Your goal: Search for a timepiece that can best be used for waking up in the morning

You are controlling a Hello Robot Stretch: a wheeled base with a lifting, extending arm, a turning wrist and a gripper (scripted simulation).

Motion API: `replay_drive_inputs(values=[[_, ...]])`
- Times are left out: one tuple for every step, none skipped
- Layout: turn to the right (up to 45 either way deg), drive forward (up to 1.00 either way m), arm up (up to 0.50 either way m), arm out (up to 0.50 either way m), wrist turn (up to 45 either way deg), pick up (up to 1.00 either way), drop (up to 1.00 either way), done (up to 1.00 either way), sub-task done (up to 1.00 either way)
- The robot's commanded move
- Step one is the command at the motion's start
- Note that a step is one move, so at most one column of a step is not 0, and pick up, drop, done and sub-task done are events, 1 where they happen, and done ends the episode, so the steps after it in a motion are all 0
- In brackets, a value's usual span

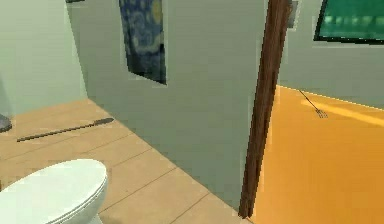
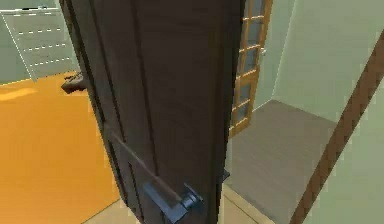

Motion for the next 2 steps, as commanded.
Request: replay_drive_inputs(values=[[30.0, 0.0, 0.0, 0.0, 0.0, 0.0, 0.0, 0.0, 0.0], [0.0, 1.0, 0.0, 0.0, 0.0, 0.0, 0.0, 0.0, 0.0]])
